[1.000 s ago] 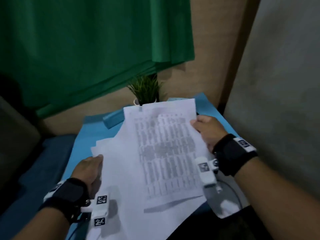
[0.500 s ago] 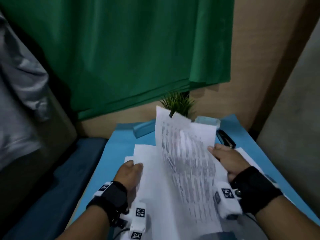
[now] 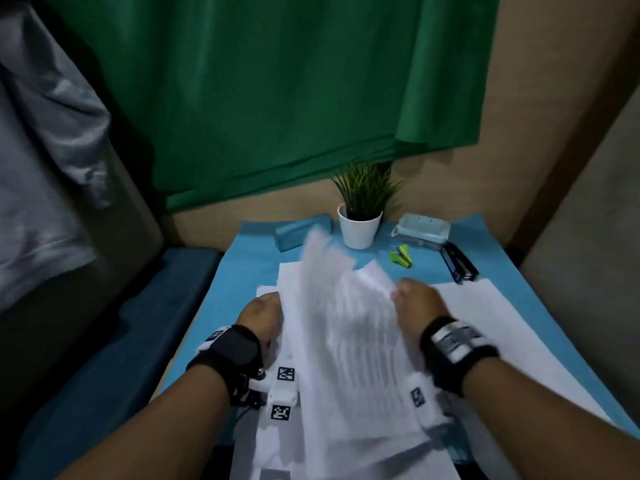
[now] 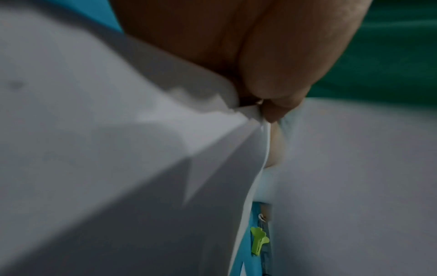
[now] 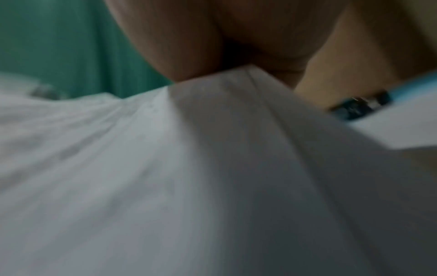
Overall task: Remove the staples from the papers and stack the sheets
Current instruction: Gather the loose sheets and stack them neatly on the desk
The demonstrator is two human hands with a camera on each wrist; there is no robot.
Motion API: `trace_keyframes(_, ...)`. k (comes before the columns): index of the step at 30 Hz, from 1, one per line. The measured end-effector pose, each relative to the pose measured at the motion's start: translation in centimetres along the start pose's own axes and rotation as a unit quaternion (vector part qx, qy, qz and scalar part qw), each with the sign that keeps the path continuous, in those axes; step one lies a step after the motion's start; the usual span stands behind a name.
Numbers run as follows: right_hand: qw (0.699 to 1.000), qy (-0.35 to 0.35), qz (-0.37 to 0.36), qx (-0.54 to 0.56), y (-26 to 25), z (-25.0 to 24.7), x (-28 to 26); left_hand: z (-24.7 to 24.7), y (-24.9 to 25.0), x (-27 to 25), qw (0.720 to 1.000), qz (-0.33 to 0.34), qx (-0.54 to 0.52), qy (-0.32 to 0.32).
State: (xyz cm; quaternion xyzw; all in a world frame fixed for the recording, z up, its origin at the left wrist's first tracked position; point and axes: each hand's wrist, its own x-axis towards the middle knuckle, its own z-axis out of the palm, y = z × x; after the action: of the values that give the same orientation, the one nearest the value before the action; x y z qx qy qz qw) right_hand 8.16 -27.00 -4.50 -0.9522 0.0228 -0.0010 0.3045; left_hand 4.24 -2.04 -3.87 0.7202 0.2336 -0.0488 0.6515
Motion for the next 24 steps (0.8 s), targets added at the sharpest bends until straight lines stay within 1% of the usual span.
trace_keyframes(1,1.0,-0.004,0.01,-0.022,0.0,0.9,-0.5,-0.1,-0.4,0.3,0.999,-0.023,-0.042,-0.009)
trace_keyframes(2,0.998,-0.025,0.015,-0.05,-0.2,1.8,-1.1,-0.3,-0.6,0.6,0.995,-0.052,-0.079,-0.033)
trace_keyframes(3,0.998,-0.033,0.023,-0.045,-0.3,2.6,-1.6,-0.4,-0.6,0.6,0.989,-0.078,-0.103,-0.072)
trace_keyframes(4,0.999,-0.027,0.024,-0.035,-0.2,3.0,-1.7,-0.8,-0.8,0.9,0.983,-0.095,-0.117,-0.102)
trace_keyframes(5,0.999,-0.022,0.036,-0.024,-0.2,3.0,-1.4,-0.9,-0.9,0.9,0.98,-0.1,-0.124,-0.123)
trace_keyframes(6,0.998,-0.026,0.043,-0.022,0.0,2.8,-1.0,-1.0,-1.1,1.0,0.981,-0.098,-0.115,-0.121)
trace_keyframes(7,0.998,-0.034,0.052,-0.014,-0.1,2.5,-0.9,-1.0,-1.3,0.9,0.985,-0.085,-0.089,-0.117)
trace_keyframes(8,0.997,-0.041,0.062,-0.008,0.0,2.3,-0.9,-0.9,-1.8,1.0,0.99,-0.071,-0.042,-0.113)
trace_keyframes(10,0.994,-0.07,0.083,0.005,0.1,2.2,-0.9,-0.4,-2.6,1.2,0.995,-0.014,0.029,-0.095)
trace_keyframes(13,0.987,-0.123,0.108,0.009,0.7,1.8,-1.0,0.2,-2.8,0.6,0.997,0.043,0.04,-0.055)
trace_keyframes(15,0.986,-0.103,0.128,-0.001,2.3,0.1,-0.2,0.0,-1.9,-0.5,0.99,0.115,0.074,-0.017)
trace_keyframes(17,0.982,-0.052,0.173,-0.058,5.3,-3.1,0.8,-0.7,-1.2,-0.6,0.978,0.178,0.11,-0.016)
trace_keyframes(19,0.961,-0.001,0.241,-0.137,9.7,-6.8,1.2,-1.5,-0.7,-0.5,0.975,0.195,0.097,-0.033)
trace_keyframes(20,0.95,0.008,0.269,-0.156,11.8,-8.3,1.0,-1.9,-0.4,-0.6,0.977,0.193,0.08,-0.037)
trace_keyframes(21,0.943,0.002,0.29,-0.162,13.4,-9.5,0.6,-2.1,-0.2,-0.7,0.979,0.187,0.062,-0.047)
trace_keyframes(24,0.933,-0.053,0.306,-0.183,16.3,-10.5,-0.1,-2.4,-0.1,-0.5,0.983,0.169,0.023,-0.065)
